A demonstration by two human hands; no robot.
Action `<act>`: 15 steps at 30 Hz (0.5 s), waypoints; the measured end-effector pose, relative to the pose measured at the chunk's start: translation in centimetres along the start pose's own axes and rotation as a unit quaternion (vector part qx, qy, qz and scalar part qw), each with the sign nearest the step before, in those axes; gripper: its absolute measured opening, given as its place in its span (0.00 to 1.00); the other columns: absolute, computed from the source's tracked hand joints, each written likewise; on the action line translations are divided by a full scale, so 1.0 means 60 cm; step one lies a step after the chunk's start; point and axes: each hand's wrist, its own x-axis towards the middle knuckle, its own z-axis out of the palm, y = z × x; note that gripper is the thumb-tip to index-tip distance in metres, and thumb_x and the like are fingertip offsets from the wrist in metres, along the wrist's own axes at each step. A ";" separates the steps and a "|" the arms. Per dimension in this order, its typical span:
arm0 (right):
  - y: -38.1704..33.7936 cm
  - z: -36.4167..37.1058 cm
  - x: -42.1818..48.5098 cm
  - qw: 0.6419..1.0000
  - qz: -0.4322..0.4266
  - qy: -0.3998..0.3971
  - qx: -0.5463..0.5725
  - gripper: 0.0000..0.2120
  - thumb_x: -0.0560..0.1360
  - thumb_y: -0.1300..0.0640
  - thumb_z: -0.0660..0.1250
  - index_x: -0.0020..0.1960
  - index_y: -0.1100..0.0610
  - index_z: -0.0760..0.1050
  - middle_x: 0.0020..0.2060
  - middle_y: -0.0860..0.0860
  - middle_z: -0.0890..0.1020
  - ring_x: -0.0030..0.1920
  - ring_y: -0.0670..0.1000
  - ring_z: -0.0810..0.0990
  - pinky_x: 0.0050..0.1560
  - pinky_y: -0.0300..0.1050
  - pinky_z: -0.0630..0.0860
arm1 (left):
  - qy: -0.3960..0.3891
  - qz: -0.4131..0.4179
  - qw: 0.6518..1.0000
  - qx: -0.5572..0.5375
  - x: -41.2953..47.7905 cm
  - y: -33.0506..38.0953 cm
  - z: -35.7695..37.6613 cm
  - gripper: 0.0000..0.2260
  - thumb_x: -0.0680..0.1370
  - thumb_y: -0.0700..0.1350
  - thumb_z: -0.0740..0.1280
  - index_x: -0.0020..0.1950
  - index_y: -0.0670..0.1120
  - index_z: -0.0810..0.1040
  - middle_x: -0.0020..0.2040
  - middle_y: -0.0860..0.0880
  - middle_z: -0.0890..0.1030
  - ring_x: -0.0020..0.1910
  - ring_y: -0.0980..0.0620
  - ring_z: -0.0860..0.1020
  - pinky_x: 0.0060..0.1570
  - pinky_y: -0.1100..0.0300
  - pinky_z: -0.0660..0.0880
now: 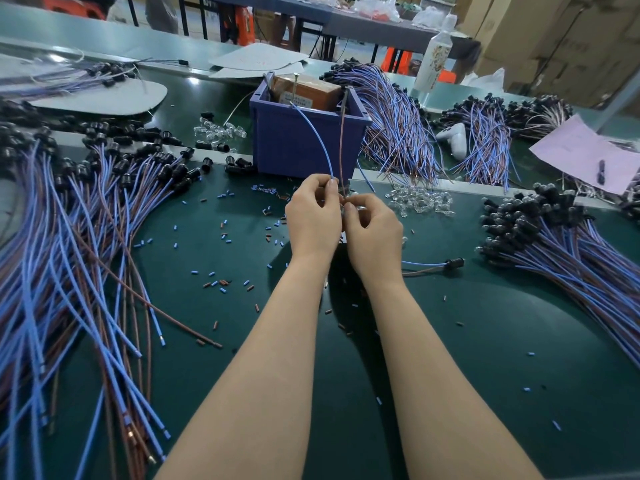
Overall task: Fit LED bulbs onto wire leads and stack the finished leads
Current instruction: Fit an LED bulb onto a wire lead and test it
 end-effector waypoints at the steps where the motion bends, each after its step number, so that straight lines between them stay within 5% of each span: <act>1: 0.000 0.000 0.000 1.000 -0.001 0.001 0.000 0.07 0.77 0.61 0.62 0.50 0.59 0.79 0.35 0.48 0.79 0.39 0.49 0.77 0.43 0.41 0.70 | -0.002 0.000 1.000 0.000 0.000 0.000 0.000 0.07 0.80 0.41 0.62 0.50 0.41 0.79 0.37 0.52 0.78 0.35 0.57 0.75 0.40 0.64 0.72; 15: 0.003 0.004 0.001 1.000 -0.001 -0.001 -0.010 0.08 0.77 0.61 0.62 0.50 0.58 0.79 0.37 0.49 0.79 0.42 0.51 0.78 0.45 0.43 0.70 | -0.012 -0.003 1.000 0.011 0.004 -0.001 0.002 0.07 0.79 0.42 0.63 0.51 0.42 0.80 0.39 0.51 0.79 0.39 0.55 0.76 0.40 0.70 0.69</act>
